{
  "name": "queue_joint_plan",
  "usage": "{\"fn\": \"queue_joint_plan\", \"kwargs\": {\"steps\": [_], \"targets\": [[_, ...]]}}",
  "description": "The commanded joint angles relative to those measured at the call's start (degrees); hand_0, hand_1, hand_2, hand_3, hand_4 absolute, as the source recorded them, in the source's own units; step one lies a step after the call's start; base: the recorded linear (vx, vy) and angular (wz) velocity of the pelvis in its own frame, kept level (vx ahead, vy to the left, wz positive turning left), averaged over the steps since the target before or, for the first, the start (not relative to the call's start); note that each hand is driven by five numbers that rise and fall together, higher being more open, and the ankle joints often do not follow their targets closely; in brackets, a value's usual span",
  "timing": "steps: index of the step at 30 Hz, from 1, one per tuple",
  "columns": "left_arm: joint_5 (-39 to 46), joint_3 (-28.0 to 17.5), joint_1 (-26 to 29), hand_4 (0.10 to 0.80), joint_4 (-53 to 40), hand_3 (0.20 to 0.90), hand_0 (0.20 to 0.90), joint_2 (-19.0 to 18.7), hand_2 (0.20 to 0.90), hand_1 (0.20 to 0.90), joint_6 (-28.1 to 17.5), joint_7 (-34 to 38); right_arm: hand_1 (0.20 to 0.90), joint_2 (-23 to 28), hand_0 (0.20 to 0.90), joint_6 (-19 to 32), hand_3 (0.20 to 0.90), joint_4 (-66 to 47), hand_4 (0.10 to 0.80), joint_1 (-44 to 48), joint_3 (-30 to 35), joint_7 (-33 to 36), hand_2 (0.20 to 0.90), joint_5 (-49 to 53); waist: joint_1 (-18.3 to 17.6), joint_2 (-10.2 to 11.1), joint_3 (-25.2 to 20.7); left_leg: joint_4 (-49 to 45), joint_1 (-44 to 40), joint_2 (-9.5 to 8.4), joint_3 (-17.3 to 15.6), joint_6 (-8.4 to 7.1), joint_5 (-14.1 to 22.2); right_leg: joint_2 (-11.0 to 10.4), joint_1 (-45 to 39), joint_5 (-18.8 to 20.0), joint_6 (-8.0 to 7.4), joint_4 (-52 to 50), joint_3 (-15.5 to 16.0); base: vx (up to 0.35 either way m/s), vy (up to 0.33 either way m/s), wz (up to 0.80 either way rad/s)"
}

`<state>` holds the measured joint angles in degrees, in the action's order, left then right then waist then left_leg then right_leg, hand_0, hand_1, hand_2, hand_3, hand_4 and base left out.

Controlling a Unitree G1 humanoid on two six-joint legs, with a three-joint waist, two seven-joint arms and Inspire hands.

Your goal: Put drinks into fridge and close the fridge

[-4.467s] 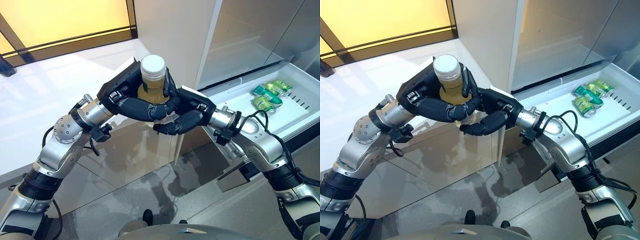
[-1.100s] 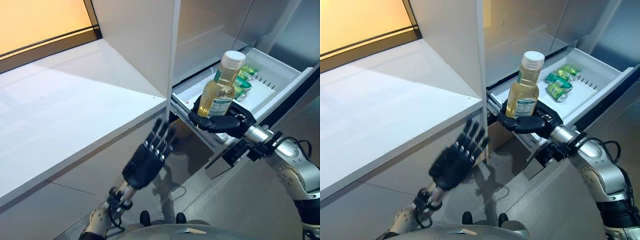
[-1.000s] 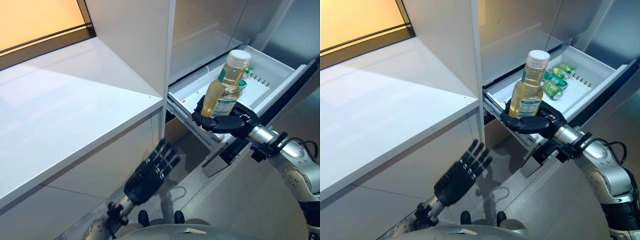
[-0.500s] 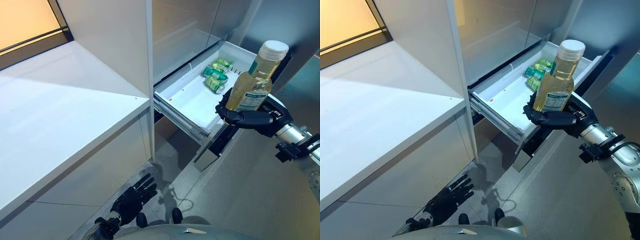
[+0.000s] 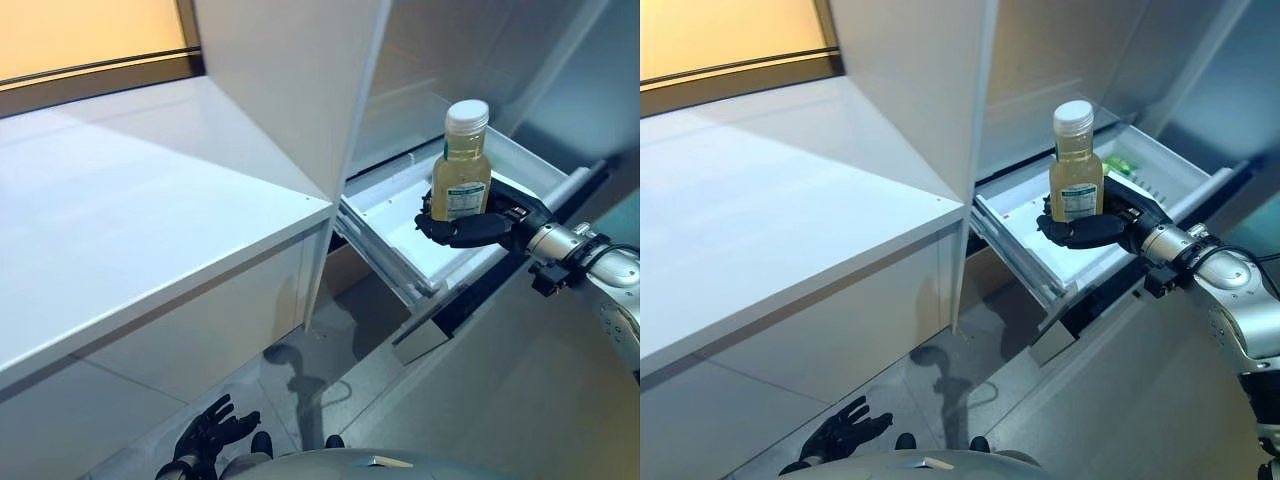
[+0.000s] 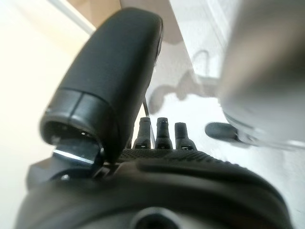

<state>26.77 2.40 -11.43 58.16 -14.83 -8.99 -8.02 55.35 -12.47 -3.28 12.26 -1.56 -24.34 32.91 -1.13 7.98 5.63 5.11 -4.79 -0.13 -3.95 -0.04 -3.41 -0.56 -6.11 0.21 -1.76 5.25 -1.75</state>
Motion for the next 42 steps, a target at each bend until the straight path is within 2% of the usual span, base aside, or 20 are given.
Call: {"fn": "queue_joint_plan", "kwargs": {"steps": [1,12,20,27,35,42], "targets": [[-3.7,0.1,-0.1,0.800,2.2,0.900,0.900,-2.9,0.900,0.900,-1.1,0.7,0.300,3.7,0.300,4.2,0.200,3.3,0.100,14.9,4.1,1.5,0.300,0.2,3.2,2.3,-1.9,-0.2,-0.1,-1.67,3.3,0.50,5.6,1.1,2.2,2.1,-2.92,-0.6,5.0,0.060,-0.033,0.24],[-5.2,-0.6,-1.3,0.800,1.4,0.900,0.900,-6.6,0.900,0.900,-0.4,-0.2,0.300,4.7,0.300,-4.0,0.200,30.8,0.100,22.1,-2.9,5.8,0.300,-0.5,7.7,4.0,2.3,-0.8,1.9,-0.84,5.0,0.37,4.9,1.6,2.8,2.3,-2.42,-0.9,7.4,0.044,-0.065,0.16],[-5.3,0.3,0.3,0.800,-0.3,0.900,0.900,-7.8,0.900,0.900,1.6,1.2,0.300,4.7,0.300,-4.1,0.200,42.2,0.100,24.7,-4.8,5.6,0.300,-3.3,9.0,4.0,4.5,-1.0,3.0,-0.59,6.0,0.27,4.4,1.8,3.5,2.7,-2.17,-1.2,8.0,0.032,-0.062,0.05],[-6.2,1.7,1.0,0.800,-2.4,0.900,0.900,-9.1,0.900,0.900,4.0,2.5,0.300,5.7,0.300,-3.0,0.200,49.7,0.100,29.5,-8.5,1.1,0.300,-8.1,10.1,3.3,6.2,-1.2,4.0,-0.79,6.5,0.31,3.8,1.6,4.2,2.6,-1.94,-1.7,8.8,0.009,-0.030,0.02],[-4.7,2.7,2.4,0.800,-3.0,0.900,0.900,-11.7,0.900,0.900,4.5,1.8,0.300,6.3,0.300,-2.9,0.200,55.9,0.100,36.6,-13.7,-0.1,0.300,-12.7,11.5,2.3,9.9,-1.8,7.0,-1.05,7.6,0.19,2.9,1.6,6.6,3.1,-1.84,-2.1,9.2,-0.032,-0.058,0.07],[-2.0,2.9,3.6,0.800,-3.9,0.900,0.900,-13.3,0.900,0.900,4.6,1.7,0.300,7.1,0.300,-6.0,0.200,61.6,0.100,44.0,-20.6,-4.1,0.300,-17.0,12.6,0.7,13.4,-1.8,10.9,-1.70,9.3,0.13,1.6,1.6,10.1,3.4,-1.48,-2.5,9.2,-0.079,-0.017,0.07]]}}
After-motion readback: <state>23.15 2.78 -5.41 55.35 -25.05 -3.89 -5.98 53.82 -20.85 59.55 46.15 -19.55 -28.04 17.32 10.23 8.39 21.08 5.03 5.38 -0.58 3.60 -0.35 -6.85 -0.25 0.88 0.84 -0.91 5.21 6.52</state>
